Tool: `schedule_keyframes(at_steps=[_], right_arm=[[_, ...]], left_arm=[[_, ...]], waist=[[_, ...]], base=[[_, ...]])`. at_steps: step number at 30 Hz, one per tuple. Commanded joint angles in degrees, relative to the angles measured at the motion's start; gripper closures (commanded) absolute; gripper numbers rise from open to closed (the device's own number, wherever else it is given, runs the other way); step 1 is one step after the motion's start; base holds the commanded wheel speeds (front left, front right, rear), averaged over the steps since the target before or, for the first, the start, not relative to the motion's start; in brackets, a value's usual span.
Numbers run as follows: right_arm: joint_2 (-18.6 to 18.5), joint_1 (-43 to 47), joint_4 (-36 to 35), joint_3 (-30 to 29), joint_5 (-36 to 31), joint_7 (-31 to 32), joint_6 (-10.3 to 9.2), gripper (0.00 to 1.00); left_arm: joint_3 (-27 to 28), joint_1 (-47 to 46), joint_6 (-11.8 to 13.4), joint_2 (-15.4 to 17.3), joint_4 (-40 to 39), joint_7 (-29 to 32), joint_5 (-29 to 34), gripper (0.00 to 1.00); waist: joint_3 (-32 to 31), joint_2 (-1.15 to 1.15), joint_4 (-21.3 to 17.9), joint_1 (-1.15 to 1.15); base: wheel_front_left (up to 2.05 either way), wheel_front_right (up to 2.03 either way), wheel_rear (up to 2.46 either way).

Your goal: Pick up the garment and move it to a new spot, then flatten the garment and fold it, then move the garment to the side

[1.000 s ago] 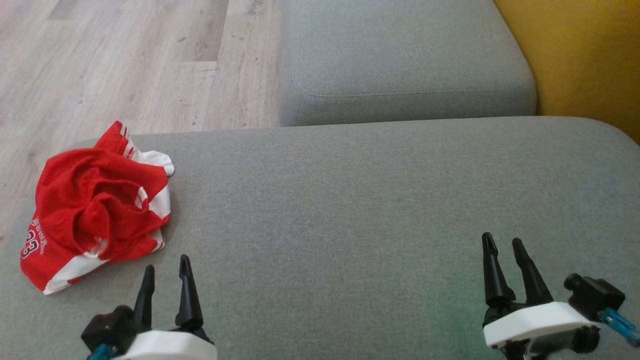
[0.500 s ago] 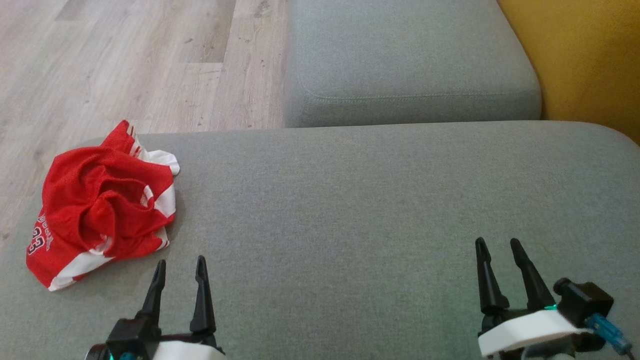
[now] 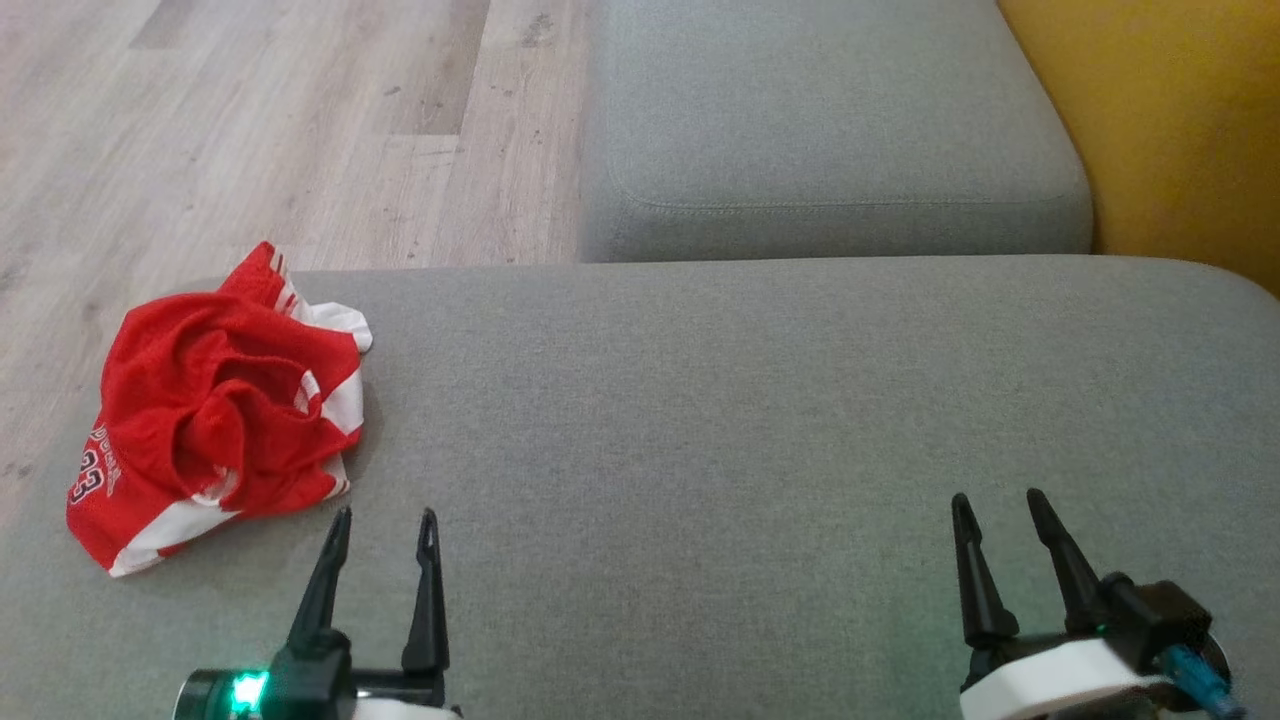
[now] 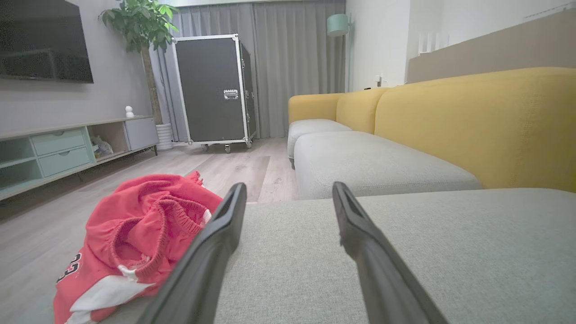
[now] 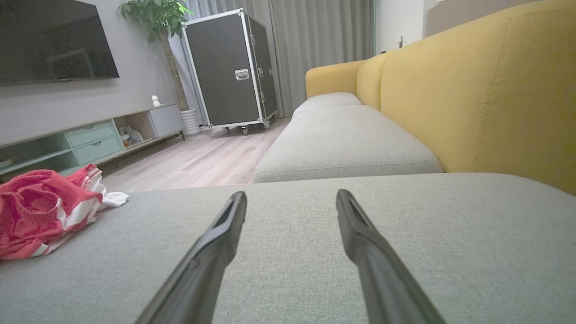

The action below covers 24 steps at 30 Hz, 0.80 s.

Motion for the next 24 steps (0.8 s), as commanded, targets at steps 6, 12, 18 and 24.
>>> schedule_keyframes(at_steps=[6,12,18,24], right_arm=[[-0.6,-1.5,-2.0,1.6,-5.5,-2.0,-0.04,0.0],[-0.6,-1.1,-2.2,1.9,-8.5,-2.8,-0.04,0.0],[-0.6,-1.1,-2.0,1.8,-8.5,-2.8,-0.04,0.0],[-0.6,-0.9,-1.8,1.6,-8.6,-2.8,-0.04,0.0]], left_arm=[[1.2,-1.2,0.6,0.5,-2.7,-1.9,5.3,0.0],[1.5,-0.8,0.7,0.3,-3.0,-2.6,8.7,0.0],[2.0,-0.6,0.3,0.0,-2.9,-2.6,8.9,0.0],[2.1,-0.7,-0.3,-0.3,-2.6,-2.6,9.1,0.0]], waist=[[-0.4,0.0,0.2,0.0],[-0.6,0.0,0.4,0.0],[-0.4,0.0,0.7,0.0],[-0.3,0.0,1.5,0.0]], base=[[0.0,0.0,0.0],[0.0,0.0,0.0],[0.0,0.0,0.0],[0.0,0.0,0.0]])
